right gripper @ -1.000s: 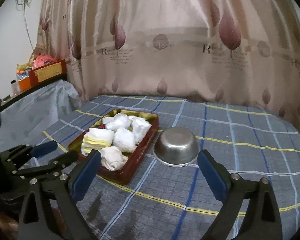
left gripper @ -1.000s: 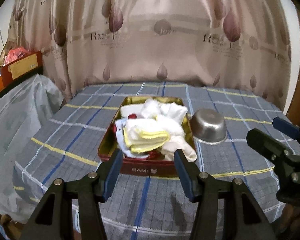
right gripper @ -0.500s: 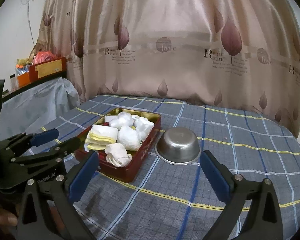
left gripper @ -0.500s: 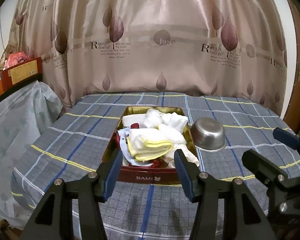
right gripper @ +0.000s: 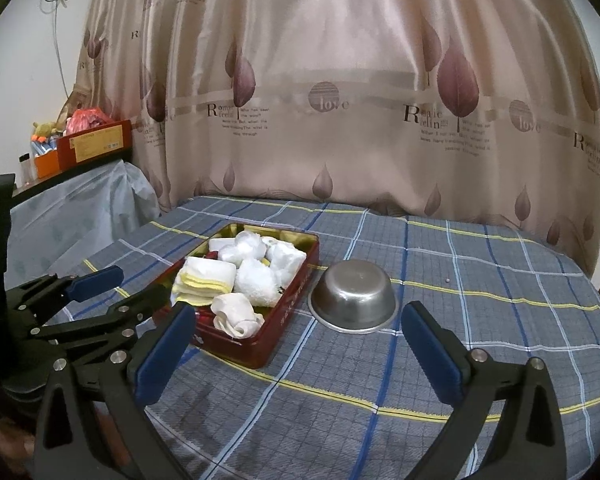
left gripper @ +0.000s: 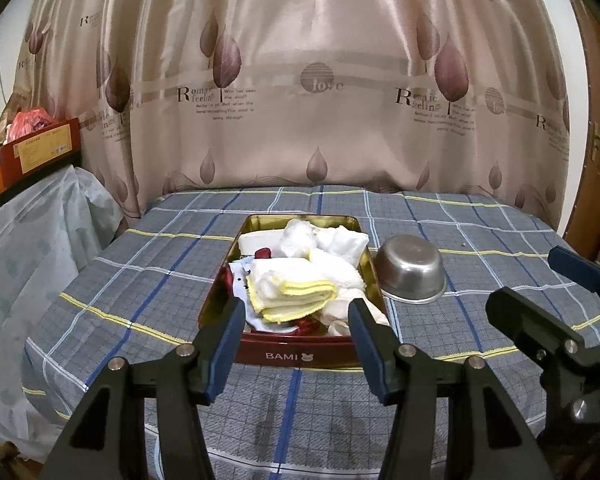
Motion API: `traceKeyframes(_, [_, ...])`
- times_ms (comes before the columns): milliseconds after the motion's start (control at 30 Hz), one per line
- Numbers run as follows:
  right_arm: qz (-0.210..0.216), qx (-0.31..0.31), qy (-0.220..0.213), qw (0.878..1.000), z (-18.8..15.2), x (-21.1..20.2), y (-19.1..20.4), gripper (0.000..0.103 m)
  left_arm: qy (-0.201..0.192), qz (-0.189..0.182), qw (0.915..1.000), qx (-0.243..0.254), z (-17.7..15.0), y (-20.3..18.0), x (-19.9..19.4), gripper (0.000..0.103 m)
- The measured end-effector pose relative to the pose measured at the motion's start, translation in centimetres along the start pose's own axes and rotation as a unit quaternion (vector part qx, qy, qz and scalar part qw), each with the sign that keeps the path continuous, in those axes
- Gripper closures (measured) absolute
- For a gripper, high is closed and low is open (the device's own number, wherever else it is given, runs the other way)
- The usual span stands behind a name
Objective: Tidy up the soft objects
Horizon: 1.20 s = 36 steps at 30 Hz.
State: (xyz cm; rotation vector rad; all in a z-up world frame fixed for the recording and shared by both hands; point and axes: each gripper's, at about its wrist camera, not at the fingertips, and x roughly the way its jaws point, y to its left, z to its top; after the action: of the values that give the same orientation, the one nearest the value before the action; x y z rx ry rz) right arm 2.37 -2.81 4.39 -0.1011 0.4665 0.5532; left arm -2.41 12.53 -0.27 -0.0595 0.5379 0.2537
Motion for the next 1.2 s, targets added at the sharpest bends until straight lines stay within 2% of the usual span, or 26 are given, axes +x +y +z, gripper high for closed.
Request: traceKeyframes(1200, [-0.019, -0.019, -0.018, 0.999, 1.7, 1.0, 1.6, 0.001, -0.005, 0.025, 0.9987, -0.043, 0.4, 2.0, -0.4, 0.048])
